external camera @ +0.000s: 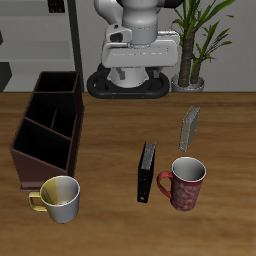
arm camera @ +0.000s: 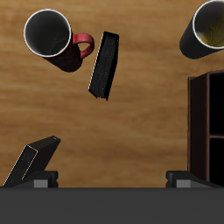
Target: Place the red mug into the right desk caddy's left compartment
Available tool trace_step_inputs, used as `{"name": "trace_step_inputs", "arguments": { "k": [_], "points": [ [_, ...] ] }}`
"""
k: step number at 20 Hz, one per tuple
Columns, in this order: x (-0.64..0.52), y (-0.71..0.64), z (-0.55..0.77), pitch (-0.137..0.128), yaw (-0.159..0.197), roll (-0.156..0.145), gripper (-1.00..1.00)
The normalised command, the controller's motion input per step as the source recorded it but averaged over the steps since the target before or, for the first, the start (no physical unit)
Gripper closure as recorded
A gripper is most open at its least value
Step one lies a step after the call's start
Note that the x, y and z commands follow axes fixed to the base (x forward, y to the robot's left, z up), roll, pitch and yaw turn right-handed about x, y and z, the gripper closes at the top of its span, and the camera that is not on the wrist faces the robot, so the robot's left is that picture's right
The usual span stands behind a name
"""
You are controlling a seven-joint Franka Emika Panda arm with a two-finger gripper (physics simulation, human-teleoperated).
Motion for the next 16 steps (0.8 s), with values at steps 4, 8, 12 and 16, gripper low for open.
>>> {"name": "trace_step_inputs", "arguments": {
  "k": [4, 8, 12, 16],
  "points": [
    [0.2, 0.3, 0.12, -0.007, -0.049, -0.024, -1.0],
    [0.33, 0.58, 0.15, -0.026, -0.014, -0.032, -1.0],
    [0.44, 0.64, 0.18, 0.002, -0.05, -0.02, -1.0],
    [0.46, 0.64, 0.1, -0.014, -0.013, -0.013, -1.0]
  ]
}}
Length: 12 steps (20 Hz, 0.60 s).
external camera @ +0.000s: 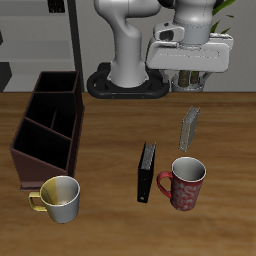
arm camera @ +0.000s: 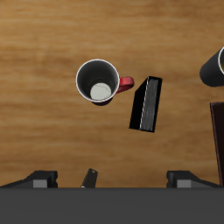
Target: Place the red mug into the right desk caddy's left compartment
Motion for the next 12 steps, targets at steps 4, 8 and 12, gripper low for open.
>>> {"name": "trace_step_inputs", "arguments": {
  "k": [4, 8, 12],
  "points": [
    [0.42, 0.55, 0.08, 0.007, -0.019, -0.021, -1.0],
    [0.27, 0.4, 0.01, 0.0, 0.001, -0.007, -1.0],
    [0.27, 0.42, -0.03, -0.047, 0.035, -0.003, -1.0]
  ]
}}
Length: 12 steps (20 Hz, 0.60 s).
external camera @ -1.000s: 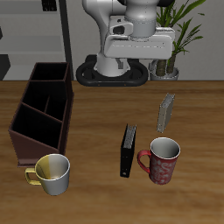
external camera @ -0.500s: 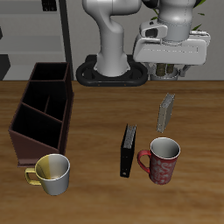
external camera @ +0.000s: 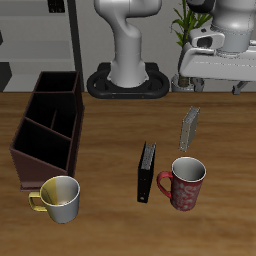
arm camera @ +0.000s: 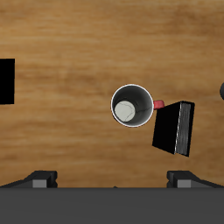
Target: Place the red mug into the right desk caddy's left compartment
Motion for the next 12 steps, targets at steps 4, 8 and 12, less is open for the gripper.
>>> {"name": "trace_step_inputs", "arguments": {
  "k": [4, 8, 12],
  "points": [
    [0.38, 0.16, -0.06, 0.006, 0.02, -0.01, -1.0],
    [0.34, -0.1, -0.03, -0.02, -0.003, -0.008, -1.0],
    [0.32, -0.19, -0.06, 0.012, 0.012, 0.01, -1.0]
  ]
}}
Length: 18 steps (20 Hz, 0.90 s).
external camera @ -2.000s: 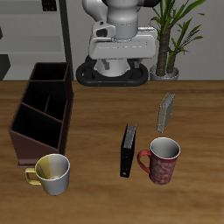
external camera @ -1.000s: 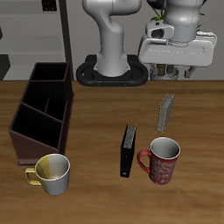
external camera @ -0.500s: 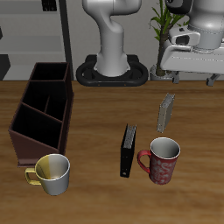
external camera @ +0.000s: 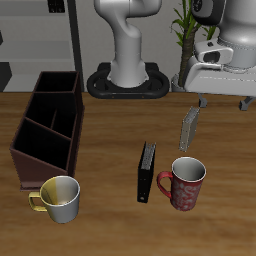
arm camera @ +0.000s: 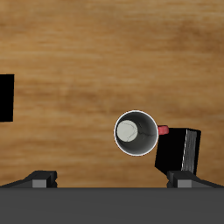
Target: Place the red mug into the right desk caddy's left compartment
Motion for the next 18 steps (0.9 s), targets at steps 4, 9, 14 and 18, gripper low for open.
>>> {"name": "trace_step_inputs", "arguments": {
  "k": [4, 9, 14, 18],
  "points": [
    [0.2, -0.08, -0.22, 0.009, 0.013, 0.035, -1.0],
    [0.03, 0.01, -0.32, -0.003, -0.015, 0.046, -1.0],
    [0.1, -0.04, -0.32, 0.002, 0.006, 0.039, -1.0],
    [0.06, -0.09, -0.36, -0.017, 0.001, -0.005, -1.0]
  ]
}}
